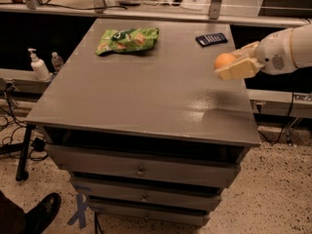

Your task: Pick orange

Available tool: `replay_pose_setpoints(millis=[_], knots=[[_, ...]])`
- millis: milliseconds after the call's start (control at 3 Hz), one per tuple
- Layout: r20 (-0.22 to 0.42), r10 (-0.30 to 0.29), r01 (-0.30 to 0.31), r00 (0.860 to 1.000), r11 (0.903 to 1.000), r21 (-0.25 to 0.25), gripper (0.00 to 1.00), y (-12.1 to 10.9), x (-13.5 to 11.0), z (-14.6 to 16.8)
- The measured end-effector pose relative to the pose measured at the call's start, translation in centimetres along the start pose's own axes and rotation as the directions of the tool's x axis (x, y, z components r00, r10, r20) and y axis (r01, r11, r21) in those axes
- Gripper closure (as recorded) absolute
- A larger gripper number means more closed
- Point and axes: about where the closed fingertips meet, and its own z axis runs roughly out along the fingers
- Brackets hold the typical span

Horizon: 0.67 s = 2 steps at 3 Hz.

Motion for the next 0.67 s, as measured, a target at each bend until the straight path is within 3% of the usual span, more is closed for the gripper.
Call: replay_pose_setpoints(millis=[333, 667], knots=[[0.060, 0.020, -0.021, 0.998, 0.9997, 0.010, 1.00, -0.24, -3.26, -2.34], [0.068, 0.021, -0.021, 0.997, 0.9997, 0.011, 1.00, -0.28, -3.67, -2.52]])
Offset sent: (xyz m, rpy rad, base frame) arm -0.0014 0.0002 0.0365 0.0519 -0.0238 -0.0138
